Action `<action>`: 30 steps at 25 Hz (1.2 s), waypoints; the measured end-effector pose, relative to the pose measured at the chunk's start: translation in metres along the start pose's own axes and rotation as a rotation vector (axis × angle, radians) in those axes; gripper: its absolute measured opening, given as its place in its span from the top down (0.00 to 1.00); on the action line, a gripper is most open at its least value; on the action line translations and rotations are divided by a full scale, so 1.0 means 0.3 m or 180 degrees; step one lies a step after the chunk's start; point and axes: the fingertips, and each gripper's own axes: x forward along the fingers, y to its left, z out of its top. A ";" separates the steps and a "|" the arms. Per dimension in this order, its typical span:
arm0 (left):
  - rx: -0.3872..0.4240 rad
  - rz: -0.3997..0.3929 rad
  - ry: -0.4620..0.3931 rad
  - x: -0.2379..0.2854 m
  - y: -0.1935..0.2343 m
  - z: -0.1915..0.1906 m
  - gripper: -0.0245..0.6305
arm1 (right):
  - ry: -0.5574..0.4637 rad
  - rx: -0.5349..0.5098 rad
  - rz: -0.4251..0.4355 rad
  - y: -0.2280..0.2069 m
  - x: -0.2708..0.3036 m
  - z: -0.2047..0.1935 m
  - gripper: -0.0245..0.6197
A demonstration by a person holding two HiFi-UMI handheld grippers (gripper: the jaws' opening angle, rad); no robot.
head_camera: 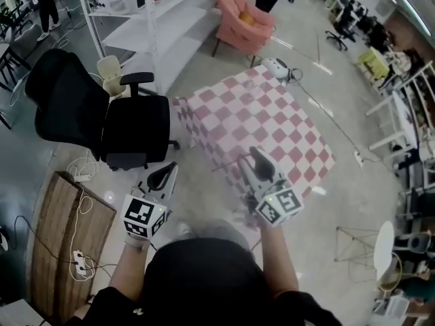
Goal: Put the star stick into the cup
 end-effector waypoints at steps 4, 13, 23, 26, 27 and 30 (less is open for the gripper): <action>-0.0018 -0.0039 0.0028 0.024 0.030 -0.015 0.90 | -0.0035 0.0085 -0.0095 -0.038 0.020 -0.003 0.69; -0.0008 -0.0051 0.0070 0.234 0.160 0.004 0.90 | -0.0051 0.0112 -0.0180 -0.243 0.199 -0.011 0.69; 0.0045 -0.0075 0.0111 0.667 0.335 0.147 0.90 | -0.0036 0.0182 -0.0100 -0.563 0.484 0.044 0.69; 0.0070 -0.0100 0.0102 0.773 0.346 0.198 0.90 | -0.0066 0.0222 -0.0080 -0.647 0.529 0.077 0.69; 0.0080 -0.0107 0.0106 0.804 0.348 0.209 0.90 | -0.0073 0.0234 -0.0076 -0.672 0.539 0.085 0.69; 0.0098 -0.0150 0.0137 0.892 0.347 0.225 0.90 | -0.0109 0.0239 -0.0099 -0.748 0.559 0.108 0.69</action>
